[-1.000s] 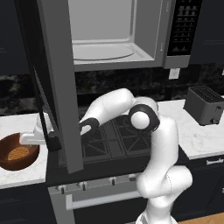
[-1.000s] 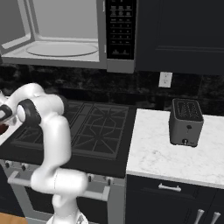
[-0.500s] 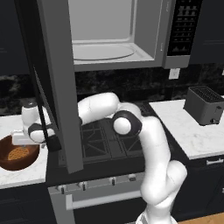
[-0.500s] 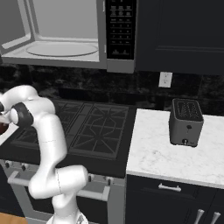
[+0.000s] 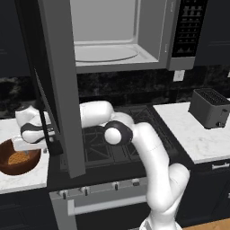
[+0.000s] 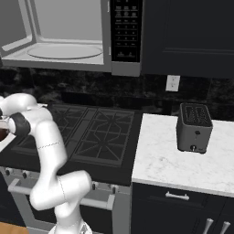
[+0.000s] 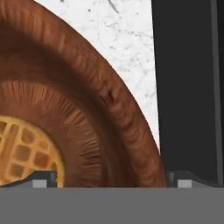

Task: Open the microwave, place the bowl with waffle inside the microwave, then close the microwave door and turn it on.

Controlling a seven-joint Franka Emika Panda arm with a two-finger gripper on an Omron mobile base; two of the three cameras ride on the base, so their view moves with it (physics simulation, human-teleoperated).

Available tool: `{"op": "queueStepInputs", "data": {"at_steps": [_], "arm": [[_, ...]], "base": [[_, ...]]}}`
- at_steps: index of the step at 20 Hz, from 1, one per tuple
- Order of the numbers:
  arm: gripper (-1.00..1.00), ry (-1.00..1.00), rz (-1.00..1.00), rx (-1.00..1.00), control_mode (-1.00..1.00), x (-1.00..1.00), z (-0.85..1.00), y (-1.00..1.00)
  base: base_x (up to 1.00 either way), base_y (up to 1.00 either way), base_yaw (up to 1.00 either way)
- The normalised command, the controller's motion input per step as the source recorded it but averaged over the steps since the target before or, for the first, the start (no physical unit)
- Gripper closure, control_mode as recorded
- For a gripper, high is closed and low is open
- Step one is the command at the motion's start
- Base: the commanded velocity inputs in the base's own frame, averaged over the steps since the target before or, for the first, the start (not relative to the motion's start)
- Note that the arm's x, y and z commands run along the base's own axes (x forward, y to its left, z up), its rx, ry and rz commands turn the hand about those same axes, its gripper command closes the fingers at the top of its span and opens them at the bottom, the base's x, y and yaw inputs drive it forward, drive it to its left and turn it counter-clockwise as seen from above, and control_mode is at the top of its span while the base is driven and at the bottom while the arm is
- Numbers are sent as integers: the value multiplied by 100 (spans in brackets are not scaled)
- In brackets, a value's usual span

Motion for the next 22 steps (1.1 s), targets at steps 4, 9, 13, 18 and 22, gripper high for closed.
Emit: {"op": "queueStepInputs", "data": {"at_steps": [4,9,13,18,22], "arm": [[-100,0,-2,-15,-100,0,-82,-2],[100,0,0,-5,-100,3,-44,0],[100,0,-1,-1,-100,10,-58,-14],[100,0,-6,0,-100,16,-69,-62],[100,0,-7,4,-100,17,-52,-59]], "base": [[0,0,0],[0,0,0],[0,0,0],[0,0,0],[0,0,0]]}}
